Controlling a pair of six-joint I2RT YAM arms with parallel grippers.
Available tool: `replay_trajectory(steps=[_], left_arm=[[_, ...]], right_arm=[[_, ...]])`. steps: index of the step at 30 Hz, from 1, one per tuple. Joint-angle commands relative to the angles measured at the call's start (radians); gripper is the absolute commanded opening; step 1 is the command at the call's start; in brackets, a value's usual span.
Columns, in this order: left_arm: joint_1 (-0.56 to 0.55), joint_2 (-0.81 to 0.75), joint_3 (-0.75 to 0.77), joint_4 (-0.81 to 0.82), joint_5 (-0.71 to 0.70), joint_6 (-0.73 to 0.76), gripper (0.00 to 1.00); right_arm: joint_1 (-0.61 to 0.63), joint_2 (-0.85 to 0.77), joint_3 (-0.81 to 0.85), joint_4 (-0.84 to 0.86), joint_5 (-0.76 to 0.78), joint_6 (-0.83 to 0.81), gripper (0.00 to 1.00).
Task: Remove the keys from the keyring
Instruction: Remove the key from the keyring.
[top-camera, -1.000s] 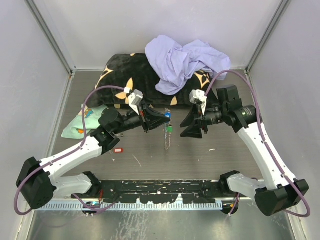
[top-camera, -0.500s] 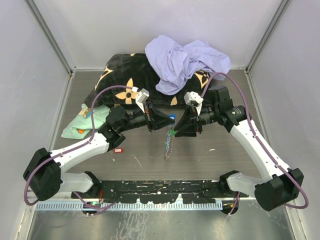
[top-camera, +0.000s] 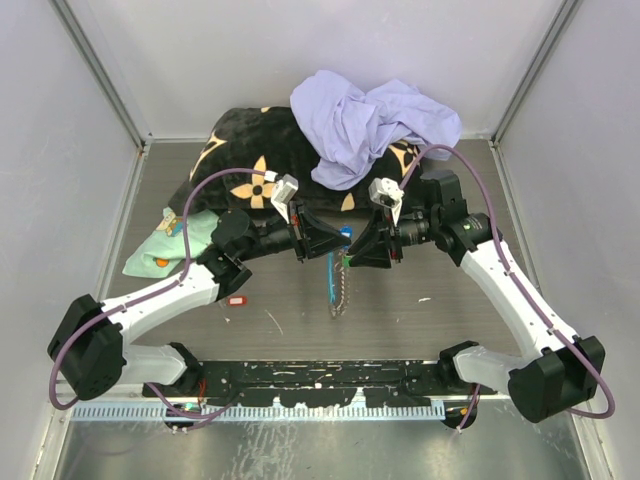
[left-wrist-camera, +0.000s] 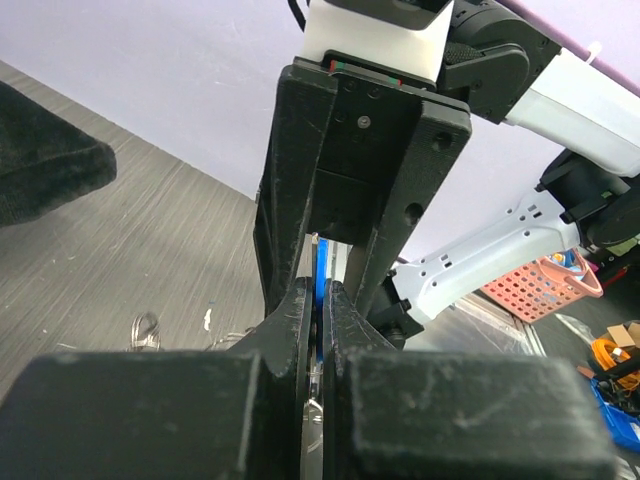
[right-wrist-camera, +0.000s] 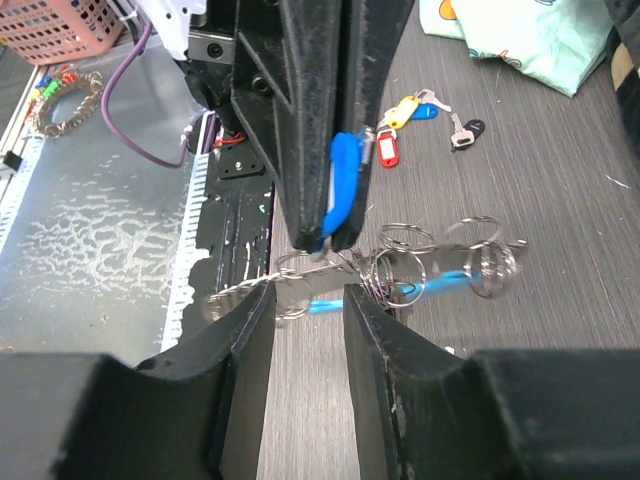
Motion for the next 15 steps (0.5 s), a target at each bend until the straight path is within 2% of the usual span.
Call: replay_trajectory(steps=[1, 15], left_arm=[[0.005, -0.033, 0.055, 0.107, 0.029, -0.017, 0.00], [-0.013, -0.022, 0.067, 0.113, 0.032, -0.030, 0.00]], right_arm=[[-0.012, -0.032, -0.007, 0.070, -0.006, 0.044, 0.40], [-0.010, -0.038, -0.058, 0.141, -0.112, 0.090, 0.42]])
